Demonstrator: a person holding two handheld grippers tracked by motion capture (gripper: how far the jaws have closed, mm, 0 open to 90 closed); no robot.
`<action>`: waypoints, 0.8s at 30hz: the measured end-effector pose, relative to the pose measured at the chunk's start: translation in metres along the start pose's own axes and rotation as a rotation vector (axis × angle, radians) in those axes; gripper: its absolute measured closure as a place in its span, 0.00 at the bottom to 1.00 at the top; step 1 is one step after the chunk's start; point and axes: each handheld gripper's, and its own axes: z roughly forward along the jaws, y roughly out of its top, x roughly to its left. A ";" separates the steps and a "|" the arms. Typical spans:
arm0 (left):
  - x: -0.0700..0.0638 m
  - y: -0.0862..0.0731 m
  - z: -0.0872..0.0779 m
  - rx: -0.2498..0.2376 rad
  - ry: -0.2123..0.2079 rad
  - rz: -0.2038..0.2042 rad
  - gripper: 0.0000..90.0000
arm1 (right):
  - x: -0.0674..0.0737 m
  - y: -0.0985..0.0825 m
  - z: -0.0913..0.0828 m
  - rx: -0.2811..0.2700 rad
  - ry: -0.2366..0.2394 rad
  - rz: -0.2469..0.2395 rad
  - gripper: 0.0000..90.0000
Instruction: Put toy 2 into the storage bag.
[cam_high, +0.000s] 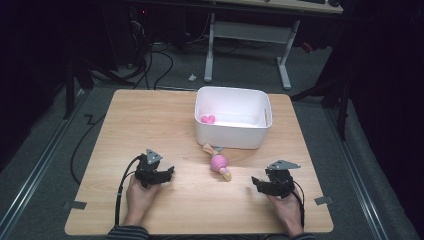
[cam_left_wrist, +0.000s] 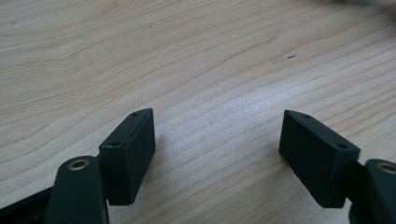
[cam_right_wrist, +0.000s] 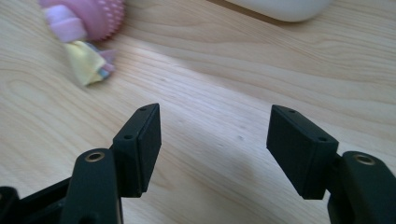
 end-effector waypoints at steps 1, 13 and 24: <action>0.000 0.000 0.000 0.000 0.000 0.000 0.30 | 0.002 0.002 -0.001 0.003 0.004 -0.005 0.40; 0.001 0.000 0.000 -0.002 -0.007 -0.004 0.30 | 0.027 0.040 0.001 -0.014 0.104 -0.092 0.37; 0.000 0.000 0.000 0.000 -0.005 0.001 0.30 | 0.051 0.067 0.020 0.032 0.121 -0.168 0.35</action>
